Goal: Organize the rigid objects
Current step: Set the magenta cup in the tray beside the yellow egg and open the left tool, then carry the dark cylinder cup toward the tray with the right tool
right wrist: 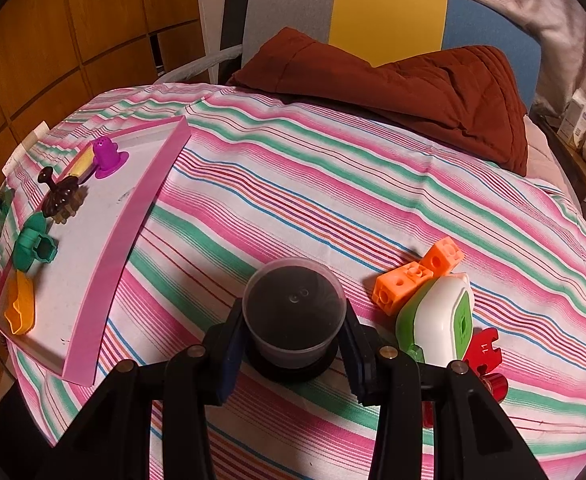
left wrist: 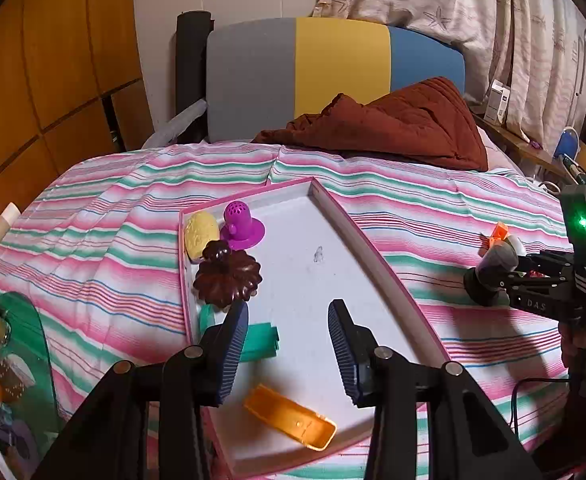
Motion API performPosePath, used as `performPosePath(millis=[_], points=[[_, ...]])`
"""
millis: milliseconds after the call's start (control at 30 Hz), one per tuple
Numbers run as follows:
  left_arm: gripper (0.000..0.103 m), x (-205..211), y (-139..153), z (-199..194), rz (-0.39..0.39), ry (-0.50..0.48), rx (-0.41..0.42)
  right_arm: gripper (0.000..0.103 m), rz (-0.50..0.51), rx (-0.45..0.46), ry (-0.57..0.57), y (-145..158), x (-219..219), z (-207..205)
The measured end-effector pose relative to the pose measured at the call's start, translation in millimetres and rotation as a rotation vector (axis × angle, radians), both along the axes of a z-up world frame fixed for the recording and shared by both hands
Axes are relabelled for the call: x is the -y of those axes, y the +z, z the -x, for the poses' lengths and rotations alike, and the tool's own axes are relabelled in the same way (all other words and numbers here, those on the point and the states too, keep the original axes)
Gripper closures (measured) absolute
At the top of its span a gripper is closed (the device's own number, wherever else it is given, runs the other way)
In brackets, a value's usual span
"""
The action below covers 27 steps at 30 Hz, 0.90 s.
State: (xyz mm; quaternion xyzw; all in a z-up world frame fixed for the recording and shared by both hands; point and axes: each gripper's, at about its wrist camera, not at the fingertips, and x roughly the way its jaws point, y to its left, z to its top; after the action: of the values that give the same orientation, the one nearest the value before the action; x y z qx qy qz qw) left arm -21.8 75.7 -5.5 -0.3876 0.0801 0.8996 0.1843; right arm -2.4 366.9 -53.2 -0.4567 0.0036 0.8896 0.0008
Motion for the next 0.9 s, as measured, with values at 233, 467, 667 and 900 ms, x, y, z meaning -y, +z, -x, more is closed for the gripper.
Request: performPosePath(millis=[233,467,667,900], points=[[0.061,8,-2,-7,-0.010,-0.001,0.012,0.059,0.018,0.008,-0.022,0,-1,0],[0.061,17,-2,-13,-0.022,0.000,0.009,0.060,0.032,0.022,-0.050,1,3,-1],[0.061,28,-3,-17,-0.039,0.008,0.015,0.060,0.030,0.041,-0.025,2,20,-2],[0.061,44,-6,-20,-0.053,0.037,0.035,0.060,0.010,0.031,-0.051,1,30,-5]])
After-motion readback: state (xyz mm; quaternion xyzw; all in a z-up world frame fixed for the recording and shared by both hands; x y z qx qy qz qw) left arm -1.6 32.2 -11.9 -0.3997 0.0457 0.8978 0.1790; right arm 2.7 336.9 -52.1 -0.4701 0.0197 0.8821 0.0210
